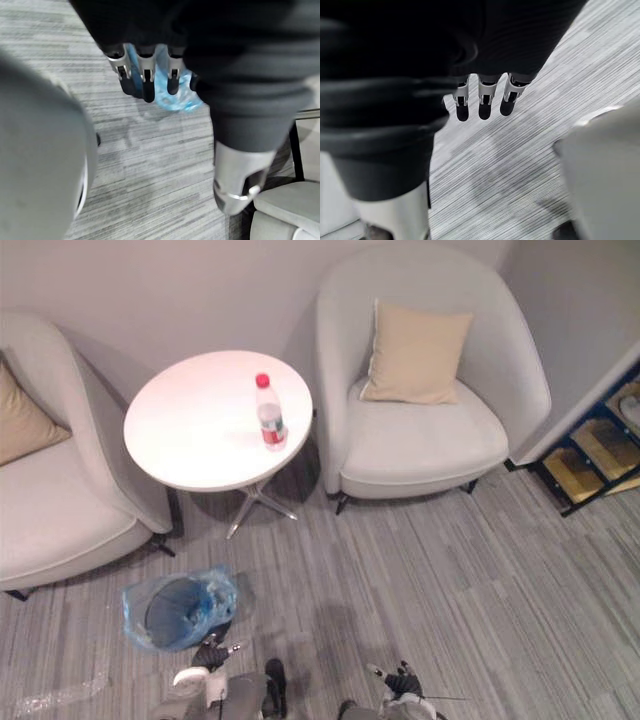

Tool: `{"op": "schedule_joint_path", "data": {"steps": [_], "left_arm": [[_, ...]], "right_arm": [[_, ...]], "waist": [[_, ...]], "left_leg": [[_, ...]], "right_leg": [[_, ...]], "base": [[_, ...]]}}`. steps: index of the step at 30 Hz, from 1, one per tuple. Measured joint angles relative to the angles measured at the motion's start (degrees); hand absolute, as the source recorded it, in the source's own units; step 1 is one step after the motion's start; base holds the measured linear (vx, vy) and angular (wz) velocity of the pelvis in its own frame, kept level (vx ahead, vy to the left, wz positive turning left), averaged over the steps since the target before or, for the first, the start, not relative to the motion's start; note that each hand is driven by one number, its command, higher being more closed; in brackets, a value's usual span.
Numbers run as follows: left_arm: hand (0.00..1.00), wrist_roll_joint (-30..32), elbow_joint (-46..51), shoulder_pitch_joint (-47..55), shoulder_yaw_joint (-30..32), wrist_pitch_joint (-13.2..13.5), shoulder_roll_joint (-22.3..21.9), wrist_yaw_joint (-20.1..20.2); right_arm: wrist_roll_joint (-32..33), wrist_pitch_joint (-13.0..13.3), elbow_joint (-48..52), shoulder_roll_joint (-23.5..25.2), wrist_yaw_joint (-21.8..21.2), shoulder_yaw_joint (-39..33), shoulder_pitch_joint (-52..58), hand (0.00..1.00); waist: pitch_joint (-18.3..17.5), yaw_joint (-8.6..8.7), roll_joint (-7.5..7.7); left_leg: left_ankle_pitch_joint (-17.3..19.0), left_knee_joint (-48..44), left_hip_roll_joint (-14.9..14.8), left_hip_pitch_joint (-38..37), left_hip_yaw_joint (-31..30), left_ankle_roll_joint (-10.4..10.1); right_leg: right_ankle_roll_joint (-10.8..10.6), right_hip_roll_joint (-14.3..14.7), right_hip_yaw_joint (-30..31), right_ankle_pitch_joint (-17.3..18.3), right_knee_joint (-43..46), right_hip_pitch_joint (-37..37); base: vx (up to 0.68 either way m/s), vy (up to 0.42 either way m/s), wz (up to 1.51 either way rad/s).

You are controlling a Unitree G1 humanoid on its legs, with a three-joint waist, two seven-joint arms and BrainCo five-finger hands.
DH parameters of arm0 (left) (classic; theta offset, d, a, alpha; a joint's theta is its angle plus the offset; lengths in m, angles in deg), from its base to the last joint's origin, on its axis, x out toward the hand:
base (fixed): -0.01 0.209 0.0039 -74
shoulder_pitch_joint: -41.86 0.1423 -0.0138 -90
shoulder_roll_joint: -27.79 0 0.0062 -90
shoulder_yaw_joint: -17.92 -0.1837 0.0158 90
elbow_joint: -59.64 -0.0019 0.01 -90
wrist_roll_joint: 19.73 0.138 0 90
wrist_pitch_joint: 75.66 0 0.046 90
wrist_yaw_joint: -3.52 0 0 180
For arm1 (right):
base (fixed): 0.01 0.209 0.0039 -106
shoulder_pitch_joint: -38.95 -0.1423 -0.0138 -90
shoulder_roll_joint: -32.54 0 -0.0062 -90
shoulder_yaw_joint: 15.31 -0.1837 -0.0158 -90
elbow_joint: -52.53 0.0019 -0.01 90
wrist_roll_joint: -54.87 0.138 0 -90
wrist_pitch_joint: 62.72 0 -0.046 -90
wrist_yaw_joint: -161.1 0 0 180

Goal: Gather rubbish on tea table into small bin, then transfer packed bag to large trash can.

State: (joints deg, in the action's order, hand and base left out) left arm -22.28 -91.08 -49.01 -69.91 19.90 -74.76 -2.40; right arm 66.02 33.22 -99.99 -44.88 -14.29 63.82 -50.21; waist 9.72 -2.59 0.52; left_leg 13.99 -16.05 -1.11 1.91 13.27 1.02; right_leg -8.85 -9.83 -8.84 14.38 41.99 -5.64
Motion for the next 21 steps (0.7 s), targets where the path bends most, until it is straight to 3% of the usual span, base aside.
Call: {"op": "schedule_joint_path", "data": {"steps": [2, 3, 5, 6, 8, 9, 10, 11, 13, 15, 19, 20, 21], "left_arm": [[0.0, 0.0, -0.6, 0.3, -1.5, 0.0, 0.7, 0.0], [0.0, 0.0, -0.7, 0.5, -1.6, 0.0, 0.9, 0.0], [0.0, 0.0, -0.7, 0.4, -1.6, -0.1, 0.7, 0.0], [0.0, 0.0, -0.7, 0.9, -1.6, -0.2, 0.6, 0.0], [0.0, 0.0, -0.7, 1.3, -1.6, -0.2, 0.7, 0.0], [0.0, 0.0, -0.7, 1.9, -1.6, -0.2, 0.8, 0.0], [0.0, 0.2, -1.0, 2.0, -1.4, -0.1, 1.6, 0.1], [0.0, 0.1, -1.6, 1.4, -1.3, 0.0, 0.4, 0.0], [0.0, 0.2, -1.7, 0.9, -1.0, 0.3, -1.2, 0.5], [0.0, 0.2, -2.1, 0.2, -1.0, 0.2, -2.2, 0.7], [0.0, 0.3, -1.3, -0.6, -0.9, 0.2, -2.7, 1.1], [0.0, 0.3, -0.6, -0.6, -0.9, 0.3, -2.6, 1.1], [0.0, 0.3, -0.6, -0.6, -1.1, 0.3, -2.7, 1.1]], "right_arm": [[0.0, 0.0, 0.0, 0.0, -0.1, 0.1, 0.3, 0.0], [0.0, 0.0, 0.0, 0.0, -0.2, 0.0, 0.4, 0.0], [0.1, 0.1, 0.5, -0.4, -0.2, 0.0, 0.1, 0.0], [0.1, 0.2, 1.2, -1.1, -0.2, 0.1, 0.1, 0.0], [0.1, 0.2, 2.1, -1.1, -0.2, 0.1, 0.0, 0.0], [0.1, 0.2, 2.2, -1.0, -0.3, 0.5, 0.3, 0.0], [0.5, 0.2, 1.9, -0.9, -0.4, 0.1, 1.1, 0.0], [0.4, 0.2, 1.6, -1.9, -0.2, -0.1, 0.3, 0.0], [0.4, 0.3, 1.1, -2.4, -0.2, -0.4, 0.2, 0.0], [1.2, 0.4, 1.0, -2.3, -0.2, -0.6, 0.2, 0.0], [1.4, 0.4, 0.4, -2.0, -0.2, -0.1, 0.6, 0.0], [1.5, 0.4, 0.4, -1.4, -0.2, 0.0, 0.7, 0.0], [2.1, 0.4, 0.5, -1.2, -0.1, 0.0, 0.7, 0.0]], "waist": [[-0.4, 0.41, -0.06], [-0.5, 0.77, -0.06], [-0.1, 1.19, -0.85], [0.3, 1.69, -2.06], [0.4, 2.32, -2.2], [0.0, 2.69, -1.35], [-0.2, 3.11, -0.04], [-0.1, 2.52, -2.63], [-0.2, 3.16, -3.6], [0.0, 3.46, -3.87], [0.4, 2.79, -3.11], [0.7, 2.43, -2.45], [0.8, 2.54, -2.28]], "left_leg": [[0.4, 1.5, 0.6, -2.2, -1.1, 0.0], [0.4, 3.0, 0.5, -4.2, -2.2, 0.0], [0.4, 4.4, -1.2, -6.1, -3.4, -0.1], [0.4, 5.0, -3.6, -7.5, -4.9, -0.1], [0.4, 5.0, -5.0, -8.5, -5.7, -0.2], [0.8, 4.9, -5.3, -9.4, -6.4, -2.3], [2.5, 4.9, -5.0, -10.7, -7.8, -5.6], [3.0, 4.9, -7.4, -11.0, -8.7, -6.4], [0.5, 4.9, -8.4, -10.9, -9.5, -7.6], [-0.8, 3.1, -9.4, -10.3, -10.9, -8.8], [-3.2, -11.3, -11.4, -4.2, -11.1, -12.0], [-3.8, -14.4, -11.8, -2.7, -9.3, -10.9], [-1.1, -13.7, -12.2, -1.5, -6.7, -9.5]], "right_leg": [[2.0, -1.4, -2.3, 2.2, 3.5, -2.1], [4.3, -1.8, -5.4, 3.6, 2.5, -3.5], [5.8, -0.2, -7.8, 4.7, -2.6, -5.7], [6.2, 2.9, -7.2, 3.6, -9.7, -8.1], [6.2, 5.1, -3.7, -0.4, -17.1, -9.8], [6.2, 6.4, 1.0, -7.7, -26.3, -10.1], [7.5, 6.1, 3.4, -17.8, -30.6, -8.8], [7.8, 8.0, 2.8, -17.7, -29.0, -8.7], [8.9, 8.3, 1.1, -14.2, -27.7, -8.1], [9.5, 8.5, -1.0, -12.5, -27.7, -6.4], [10.3, 8.6, -4.3, -11.2, -31.2, -0.3], [10.5, 7.8, -5.4, -11.0, -33.0, 1.8], [10.5, 7.4, -6.4, -11.0, -34.6, 3.1]], "base": [[0.3, 0.018, 0.38], [0.45, -0.038, 0.57], [0.4, -0.1, 0.43], [0.34, -0.145, 0.35], [0.35, -0.178, 0.4], [0.48, -0.321, 0.61], [0.48, -0.319, 0.5], [0.44, -0.275, 0.42], [0.29, -0.195, 0.33], [0.24, -0.198, 0.59], [0.13, -0.116, 0.61], [0.1, -0.047, 0.53], [0.1, -0.026, 0.54]]}}
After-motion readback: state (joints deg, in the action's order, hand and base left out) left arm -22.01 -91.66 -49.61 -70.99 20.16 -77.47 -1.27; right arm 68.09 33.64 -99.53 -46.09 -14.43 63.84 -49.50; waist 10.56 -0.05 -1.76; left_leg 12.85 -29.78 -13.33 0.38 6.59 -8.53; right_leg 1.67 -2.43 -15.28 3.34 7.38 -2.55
